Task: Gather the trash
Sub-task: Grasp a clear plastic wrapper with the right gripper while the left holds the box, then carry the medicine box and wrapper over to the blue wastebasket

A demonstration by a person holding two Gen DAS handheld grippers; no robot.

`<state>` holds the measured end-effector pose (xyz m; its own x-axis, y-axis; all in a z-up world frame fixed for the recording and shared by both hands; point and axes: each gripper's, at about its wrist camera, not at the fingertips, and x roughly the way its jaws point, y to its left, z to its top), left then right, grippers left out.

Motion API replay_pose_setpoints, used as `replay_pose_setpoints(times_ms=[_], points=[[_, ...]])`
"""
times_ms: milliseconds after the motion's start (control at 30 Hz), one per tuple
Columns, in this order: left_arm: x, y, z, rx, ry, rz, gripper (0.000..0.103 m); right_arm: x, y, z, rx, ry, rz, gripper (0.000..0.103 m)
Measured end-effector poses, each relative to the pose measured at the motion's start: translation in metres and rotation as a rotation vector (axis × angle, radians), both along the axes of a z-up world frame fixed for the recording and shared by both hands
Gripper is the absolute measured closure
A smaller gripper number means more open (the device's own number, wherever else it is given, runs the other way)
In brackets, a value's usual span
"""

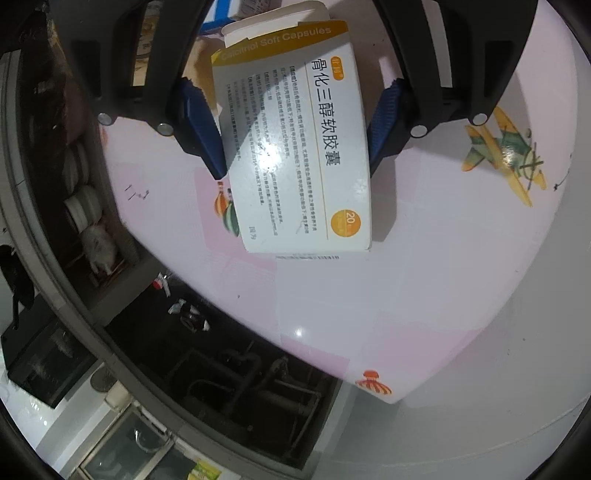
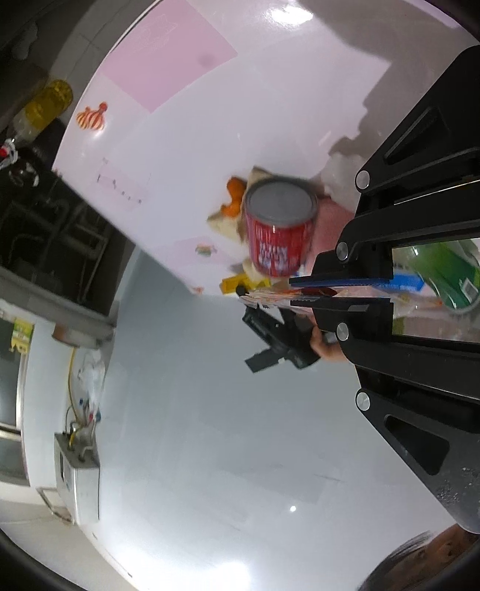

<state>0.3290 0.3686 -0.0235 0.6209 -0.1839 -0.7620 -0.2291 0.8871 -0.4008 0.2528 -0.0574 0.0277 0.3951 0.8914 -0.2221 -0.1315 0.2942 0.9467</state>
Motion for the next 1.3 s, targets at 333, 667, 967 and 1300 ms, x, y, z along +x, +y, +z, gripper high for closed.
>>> replay_pose_setpoints(times_ms=[333, 667, 967, 1300], points=[[-0.023, 0.001, 0.038, 0.035, -0.109, 0.023, 0.033, -0.019, -0.010, 0.026, 0.056, -0.062, -0.005, 0.101], [-0.047, -0.009, 0.080, 0.077, -0.198, 0.009, 0.033, -0.038, -0.029, 0.048, 0.094, -0.132, -0.037, 0.102], [-0.064, -0.041, 0.125, 0.090, -0.286, -0.065, 0.033, -0.064, -0.071, 0.065, 0.127, -0.195, -0.118, 0.102], [-0.080, -0.100, 0.154, 0.080, -0.331, -0.187, 0.033, -0.094, -0.123, 0.070, 0.151, -0.232, -0.242, 0.102]])
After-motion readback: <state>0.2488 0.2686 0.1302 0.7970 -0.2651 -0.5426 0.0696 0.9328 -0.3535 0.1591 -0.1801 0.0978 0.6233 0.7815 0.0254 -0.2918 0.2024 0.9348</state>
